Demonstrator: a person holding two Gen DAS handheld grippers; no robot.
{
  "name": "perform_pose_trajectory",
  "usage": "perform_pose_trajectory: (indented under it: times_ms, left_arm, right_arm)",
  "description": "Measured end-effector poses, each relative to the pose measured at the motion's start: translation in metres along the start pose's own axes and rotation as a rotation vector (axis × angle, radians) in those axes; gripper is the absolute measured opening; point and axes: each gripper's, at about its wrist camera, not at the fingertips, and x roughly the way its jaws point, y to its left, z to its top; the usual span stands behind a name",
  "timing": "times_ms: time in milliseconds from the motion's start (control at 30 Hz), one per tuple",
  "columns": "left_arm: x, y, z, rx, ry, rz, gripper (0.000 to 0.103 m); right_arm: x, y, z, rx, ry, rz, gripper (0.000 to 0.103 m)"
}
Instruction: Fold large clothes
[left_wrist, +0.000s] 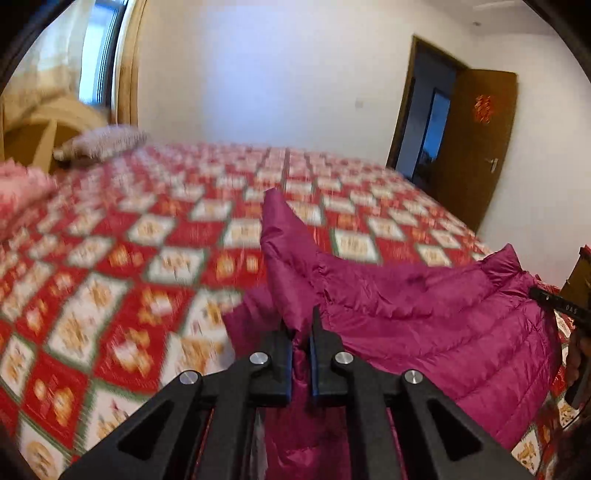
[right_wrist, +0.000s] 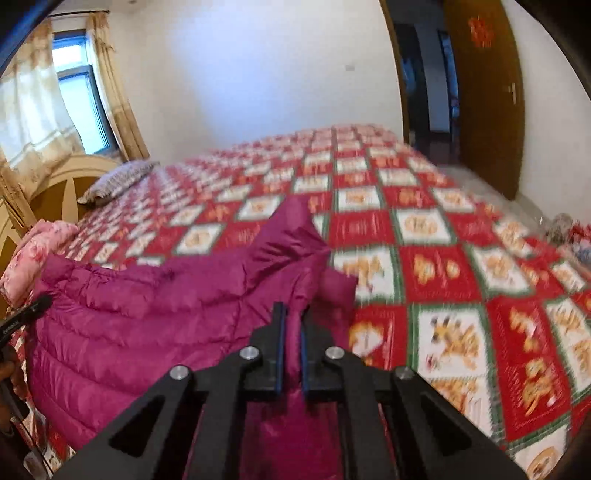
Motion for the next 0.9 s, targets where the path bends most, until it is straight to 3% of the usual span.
perform_pose_trajectory:
  times_ms: [67,233,433,533,667,733,800,900]
  left_arm:
    - [-0.003,-0.005,0.01,0.031,-0.055,0.02,0.005]
    - [-0.008,0.001,0.017,-0.02,-0.105,-0.011,0.004]
    - [-0.043,0.0,0.012,-0.027,-0.217,-0.032,0.004]
    - [-0.044,-0.001,0.018,-0.008,-0.267,0.0,0.004]
    - [0.003,0.008,0.029,-0.039,-0.185,0.037,0.004]
    - [0.04,0.01,0.026,-0.015,-0.099,0.108,0.004]
    - [0.066,0.015,0.012,-0.01,-0.018,0.131,0.004]
    - [0.083,0.013,-0.009,0.013,0.033,0.149,0.005]
  right_arm:
    - [-0.001,0.008,0.01,-0.021,-0.039,-0.021,0.008]
    - [0.0,0.009,0.017,0.008,-0.086,-0.012,0.007]
    - [-0.032,0.014,0.01,-0.017,-0.197,-0.016,0.007]
    - [-0.043,0.017,0.017,-0.018,-0.265,-0.028,0.007]
    - [-0.015,0.016,0.035,-0.006,-0.243,-0.077,0.007]
    - [0.014,0.009,0.038,0.019,-0.176,-0.102,0.007]
    - [0.044,-0.002,0.032,0.068,-0.067,-0.109,0.007]
    - [0.06,-0.01,0.015,0.09,-0.011,-0.139,0.007]
